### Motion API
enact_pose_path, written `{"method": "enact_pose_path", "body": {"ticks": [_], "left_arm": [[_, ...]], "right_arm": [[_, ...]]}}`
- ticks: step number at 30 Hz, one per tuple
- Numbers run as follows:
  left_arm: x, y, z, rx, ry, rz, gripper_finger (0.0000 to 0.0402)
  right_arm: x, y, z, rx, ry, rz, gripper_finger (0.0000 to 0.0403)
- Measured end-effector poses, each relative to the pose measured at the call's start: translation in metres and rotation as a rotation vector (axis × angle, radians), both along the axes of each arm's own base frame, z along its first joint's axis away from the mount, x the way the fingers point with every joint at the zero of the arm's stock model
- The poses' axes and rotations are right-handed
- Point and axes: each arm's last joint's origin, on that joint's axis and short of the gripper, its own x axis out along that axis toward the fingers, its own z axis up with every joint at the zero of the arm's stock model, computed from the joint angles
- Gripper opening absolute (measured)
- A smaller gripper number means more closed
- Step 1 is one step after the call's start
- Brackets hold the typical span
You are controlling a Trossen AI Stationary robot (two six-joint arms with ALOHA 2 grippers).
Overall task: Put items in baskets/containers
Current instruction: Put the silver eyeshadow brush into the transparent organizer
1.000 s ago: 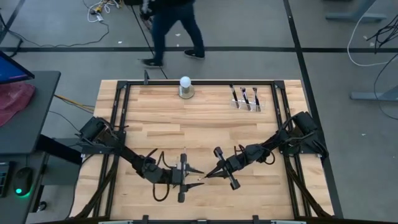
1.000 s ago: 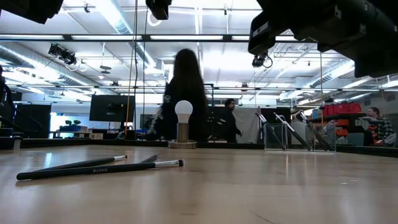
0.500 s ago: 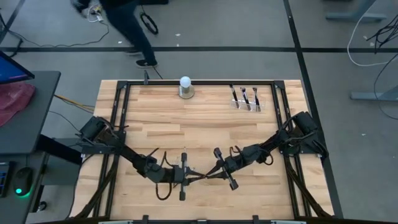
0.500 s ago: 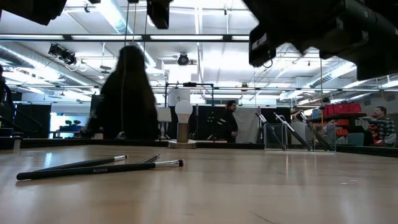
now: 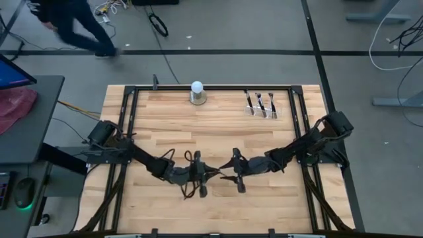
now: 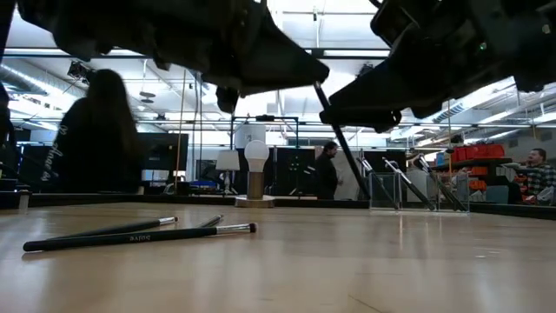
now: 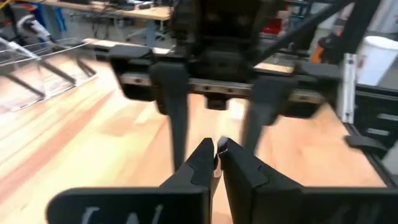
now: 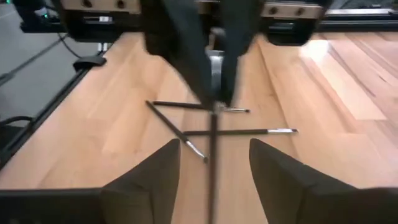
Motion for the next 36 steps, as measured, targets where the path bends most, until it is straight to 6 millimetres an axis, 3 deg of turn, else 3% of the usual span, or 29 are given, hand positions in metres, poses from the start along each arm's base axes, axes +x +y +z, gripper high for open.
{"method": "enact_pose_path", "body": {"ticks": [7,17,28,36], "left_arm": [[0.003,0.006,-0.001,-0.015,0.011,0.021,0.0026],[0.003,0.007,-0.001,-0.028,0.006,0.028,0.0036],[0.003,0.008,0.0,-0.028,-0.005,0.03,0.0041],[0.004,0.008,0.002,0.012,-0.02,0.026,0.0114]], "right_arm": [[0.008,0.012,0.003,-0.032,0.011,0.03,0.0156],[0.008,0.01,0.003,-0.025,0.005,-0.035,0.0015],[0.008,0.01,0.003,-0.005,0.006,-0.048,0.0007],[0.007,0.011,0.003,0.007,0.011,-0.049,0.0003]]}}
